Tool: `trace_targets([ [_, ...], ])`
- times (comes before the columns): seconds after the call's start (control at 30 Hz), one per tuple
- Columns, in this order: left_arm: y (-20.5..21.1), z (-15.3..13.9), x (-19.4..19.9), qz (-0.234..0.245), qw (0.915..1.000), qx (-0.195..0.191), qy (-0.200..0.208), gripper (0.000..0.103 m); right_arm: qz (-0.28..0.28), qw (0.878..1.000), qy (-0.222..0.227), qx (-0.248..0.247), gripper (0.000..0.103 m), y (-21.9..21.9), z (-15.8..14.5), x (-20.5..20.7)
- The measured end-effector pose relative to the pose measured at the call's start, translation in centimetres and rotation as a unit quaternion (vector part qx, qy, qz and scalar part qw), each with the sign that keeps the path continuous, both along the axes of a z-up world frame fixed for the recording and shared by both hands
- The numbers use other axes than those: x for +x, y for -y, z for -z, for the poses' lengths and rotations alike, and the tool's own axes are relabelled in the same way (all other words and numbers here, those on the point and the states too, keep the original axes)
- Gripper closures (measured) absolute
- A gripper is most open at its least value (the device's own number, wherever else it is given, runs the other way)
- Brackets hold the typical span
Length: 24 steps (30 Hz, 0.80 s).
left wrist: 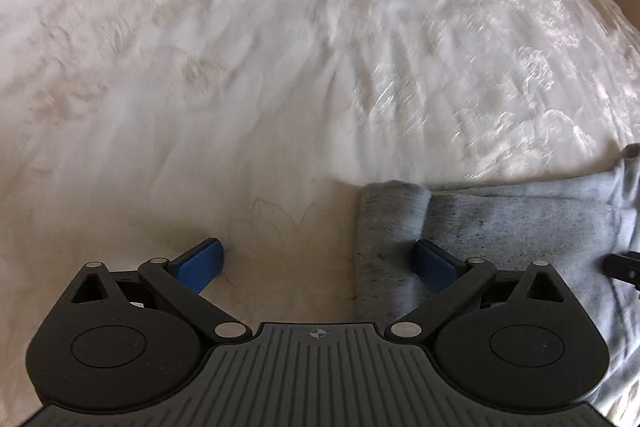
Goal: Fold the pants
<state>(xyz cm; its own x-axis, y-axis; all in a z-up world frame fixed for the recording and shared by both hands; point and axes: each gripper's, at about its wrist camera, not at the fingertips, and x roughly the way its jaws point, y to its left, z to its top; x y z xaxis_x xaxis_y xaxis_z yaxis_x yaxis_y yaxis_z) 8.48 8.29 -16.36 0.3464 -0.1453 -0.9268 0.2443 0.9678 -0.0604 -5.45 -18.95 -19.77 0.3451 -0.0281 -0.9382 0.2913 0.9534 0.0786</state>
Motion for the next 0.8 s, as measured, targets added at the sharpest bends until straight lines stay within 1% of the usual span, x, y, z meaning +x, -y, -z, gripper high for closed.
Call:
trace_targets([
  [0.03,-0.2,-0.1,-0.1,0.007,1.0000,-0.002,0.003,0.000,0.013,1.000,0.001,0.006,0.055,0.4,0.1,-0.3],
  [0.07,-0.2,-0.6,-0.5,0.019,0.9997,0.004,0.013,0.000,0.020,1.000,0.005,0.010,0.055,0.8,-0.4,-0.6],
  [0.13,-0.2,-1.8,-1.6,0.037,0.9986,0.014,0.036,0.001,0.027,0.999,0.021,0.002,0.055,0.8,-1.5,-1.8],
  [0.2,-0.4,-3.1,-2.8,0.047,0.9973,0.010,0.056,0.001,0.028,0.999,0.041,0.008,0.055,0.8,-2.7,-3.8],
  [0.27,-0.2,-4.4,-4.3,0.055,0.9959,0.002,0.071,0.001,0.045,0.998,0.050,0.020,0.055,1.2,-3.4,-6.1],
  [0.33,1.2,-5.7,-4.8,0.068,0.9940,-0.007,0.086,0.001,0.068,0.996,0.055,0.024,0.054,2.0,-3.8,-8.3],
  [0.37,1.8,-6.4,-5.7,0.074,0.9928,-0.012,0.093,0.001,0.083,0.995,0.059,0.023,0.052,2.2,-4.3,-9.5],
  [0.4,2.7,-6.6,-5.8,0.079,0.9919,-0.017,0.098,0.001,0.099,0.993,0.061,0.022,0.051,2.9,-4.5,-10.8],
  [0.47,4.5,-7.3,-7.2,0.096,0.9895,-0.029,0.104,0.001,0.129,0.989,0.066,0.019,0.048,4.5,-4.8,-12.9],
  [0.53,6.8,-7.4,-7.8,0.114,0.9880,-0.031,0.100,0.001,0.149,0.986,0.074,0.007,0.048,6.6,-5.4,-14.6],
  [0.67,11.9,-6.5,-9.0,0.144,0.9850,-0.034,0.089,0.001,0.148,0.983,0.102,-0.027,0.048,11.3,-6.9,-16.5],
  [0.73,14.4,-5.2,-9.2,0.158,0.9839,-0.023,0.081,0.001,0.154,0.982,0.106,-0.027,0.048,14.1,-7.0,-16.8],
  [0.8,16.6,-3.2,-9.1,0.163,0.9844,0.007,0.066,0.001,0.162,0.981,0.105,-0.009,0.048,17.4,-6.3,-17.1],
])
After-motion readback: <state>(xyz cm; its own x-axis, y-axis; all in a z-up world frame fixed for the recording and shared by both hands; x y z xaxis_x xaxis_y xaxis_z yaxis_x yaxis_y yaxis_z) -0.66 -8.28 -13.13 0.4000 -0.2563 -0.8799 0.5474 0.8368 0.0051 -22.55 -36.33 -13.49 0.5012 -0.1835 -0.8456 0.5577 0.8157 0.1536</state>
